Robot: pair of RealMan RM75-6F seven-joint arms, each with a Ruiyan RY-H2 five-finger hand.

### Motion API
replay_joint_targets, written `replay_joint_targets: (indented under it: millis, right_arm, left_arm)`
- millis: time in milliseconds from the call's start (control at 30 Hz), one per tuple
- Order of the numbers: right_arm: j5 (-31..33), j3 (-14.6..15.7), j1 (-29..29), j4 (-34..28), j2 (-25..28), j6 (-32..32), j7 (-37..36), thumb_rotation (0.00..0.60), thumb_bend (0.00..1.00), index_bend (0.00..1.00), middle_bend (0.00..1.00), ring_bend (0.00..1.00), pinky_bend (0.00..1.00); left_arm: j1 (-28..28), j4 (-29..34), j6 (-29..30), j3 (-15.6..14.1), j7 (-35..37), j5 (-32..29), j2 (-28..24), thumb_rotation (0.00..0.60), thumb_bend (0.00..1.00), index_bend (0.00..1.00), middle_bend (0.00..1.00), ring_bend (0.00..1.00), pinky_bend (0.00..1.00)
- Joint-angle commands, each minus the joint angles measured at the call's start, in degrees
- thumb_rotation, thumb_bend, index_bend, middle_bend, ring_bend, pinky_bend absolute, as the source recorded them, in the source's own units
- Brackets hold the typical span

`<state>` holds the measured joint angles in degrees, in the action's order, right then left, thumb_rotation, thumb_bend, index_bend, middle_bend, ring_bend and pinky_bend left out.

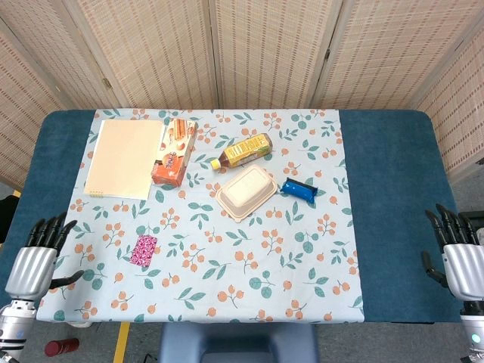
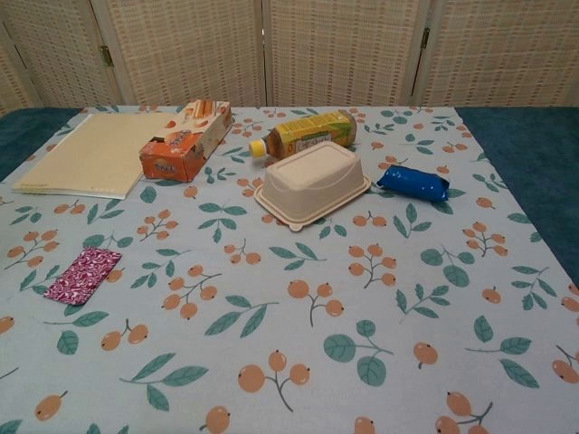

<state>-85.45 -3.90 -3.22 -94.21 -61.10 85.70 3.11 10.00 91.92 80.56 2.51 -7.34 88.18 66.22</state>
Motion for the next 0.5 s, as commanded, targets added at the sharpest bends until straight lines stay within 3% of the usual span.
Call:
replay_joint_targets:
  millis: [33,500]
  right_arm:
    - [0.01,-0.01,0.02,-0.14,0.14,0.02,0.03,0.6,0.5,0.0,0.0,0.0,0.0]
    - [-0.09,0.17,0.2,-0.35,0.42,0.02,-0.31,0.6,0.5,0.0,0.0,0.0,0.0]
  left_arm:
    - [2.48,0.53,-3.22,-0.81,0.6,2.11,-0.63,0.6,0.09,0.16,0.0,0.0,0.0]
    - [12.32,5.12,-19.36,-2.1,-2.69,2.24,-1.33,0.6,0.09,0.22,0.0,0.0,0.0]
